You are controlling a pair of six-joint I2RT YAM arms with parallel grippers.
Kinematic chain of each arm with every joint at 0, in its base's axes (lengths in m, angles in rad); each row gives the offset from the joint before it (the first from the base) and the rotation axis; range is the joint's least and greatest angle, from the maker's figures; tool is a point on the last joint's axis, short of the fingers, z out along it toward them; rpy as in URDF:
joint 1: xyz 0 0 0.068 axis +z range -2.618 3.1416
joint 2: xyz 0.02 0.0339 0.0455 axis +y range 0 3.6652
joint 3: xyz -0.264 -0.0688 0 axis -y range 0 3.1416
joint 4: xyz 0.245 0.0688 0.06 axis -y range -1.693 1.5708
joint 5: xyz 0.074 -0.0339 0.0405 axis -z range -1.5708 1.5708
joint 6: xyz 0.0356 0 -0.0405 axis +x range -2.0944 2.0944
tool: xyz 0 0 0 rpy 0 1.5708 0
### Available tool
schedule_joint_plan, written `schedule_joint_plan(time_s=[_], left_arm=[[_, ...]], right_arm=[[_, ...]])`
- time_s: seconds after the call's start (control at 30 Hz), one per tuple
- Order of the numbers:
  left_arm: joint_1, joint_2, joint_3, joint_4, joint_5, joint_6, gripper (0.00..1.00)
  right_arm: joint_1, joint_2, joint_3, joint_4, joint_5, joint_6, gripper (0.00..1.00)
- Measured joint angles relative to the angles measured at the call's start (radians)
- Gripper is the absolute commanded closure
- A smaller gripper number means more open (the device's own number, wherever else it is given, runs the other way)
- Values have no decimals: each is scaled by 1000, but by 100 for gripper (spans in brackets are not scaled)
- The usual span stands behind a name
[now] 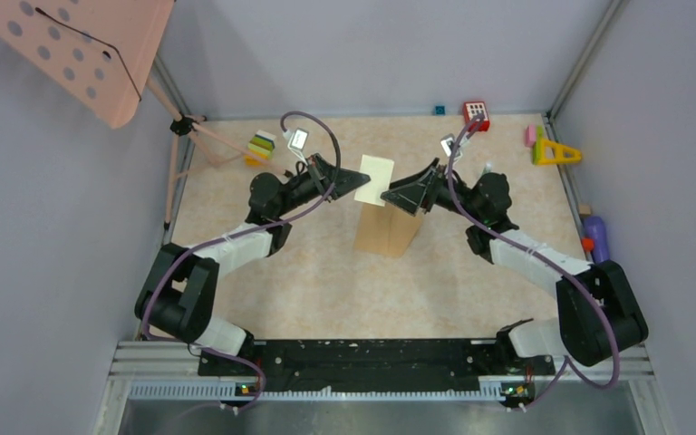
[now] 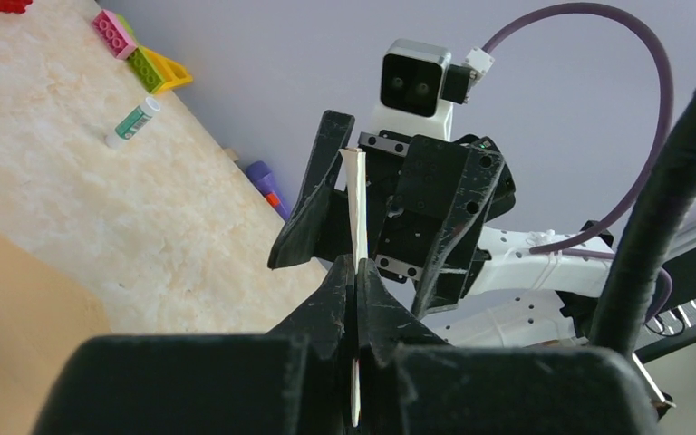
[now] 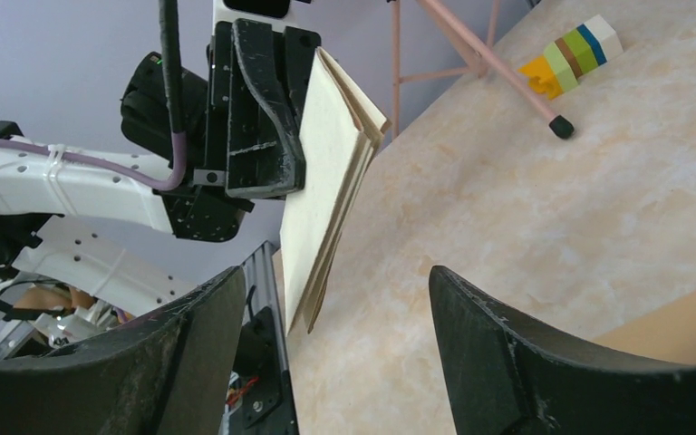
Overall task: Place the letter into the envelope and seal it
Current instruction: Adjust the letter.
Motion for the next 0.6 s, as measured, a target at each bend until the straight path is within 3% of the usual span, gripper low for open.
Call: schedule_joint_plan(time_s=[0.2,0.3,0.37,0.47,0.5,0.6], left_arm=[[-16,1,0,25,-1,-8,100],[-23,5,0,31,-1,-11,100],[-26,10,0,31,0,-14,100],[-27,13,0,32,0,-15,100],[-27,13,0,34,0,-16,100],[-27,18,0,41,3,-18,95]], right_arm=[[4,8,0,19,0,16,42],[4,8,0,46,-6,35,56],[4,8,1,69,-13,54,69],[4,8,1,92,-21,71,96],[5,8,1,94,-23,74,100],[5,10,1,103,-27,85,100]])
